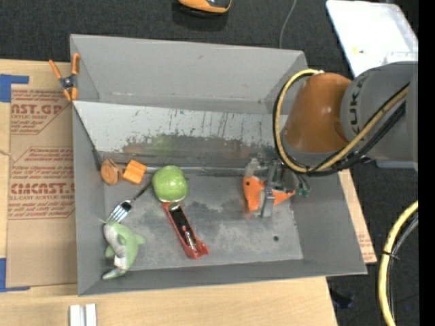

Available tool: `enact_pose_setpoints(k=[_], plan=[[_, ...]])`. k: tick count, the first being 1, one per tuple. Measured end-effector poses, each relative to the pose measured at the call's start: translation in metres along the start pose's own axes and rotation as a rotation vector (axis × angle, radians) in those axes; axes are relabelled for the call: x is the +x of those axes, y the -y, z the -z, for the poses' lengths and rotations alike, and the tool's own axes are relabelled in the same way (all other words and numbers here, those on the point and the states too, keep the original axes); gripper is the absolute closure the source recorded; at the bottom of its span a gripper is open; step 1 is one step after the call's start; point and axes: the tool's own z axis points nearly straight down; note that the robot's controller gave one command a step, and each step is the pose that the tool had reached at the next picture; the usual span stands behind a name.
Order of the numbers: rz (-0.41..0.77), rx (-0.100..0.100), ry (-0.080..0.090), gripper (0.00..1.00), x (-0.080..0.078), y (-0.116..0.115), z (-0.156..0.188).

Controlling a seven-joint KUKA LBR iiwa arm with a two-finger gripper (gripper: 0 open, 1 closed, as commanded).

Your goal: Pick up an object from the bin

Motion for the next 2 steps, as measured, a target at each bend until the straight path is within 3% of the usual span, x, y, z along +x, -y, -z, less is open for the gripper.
enact_pose_setpoints(k=[1, 2], plan=[[-0.008, 0.0, 0.012, 0.0, -0.0086, 0.0261, -0.0464], [0.32, 0.002, 0.013, 0.0, -0.0139, 0.0329, -0.046]])
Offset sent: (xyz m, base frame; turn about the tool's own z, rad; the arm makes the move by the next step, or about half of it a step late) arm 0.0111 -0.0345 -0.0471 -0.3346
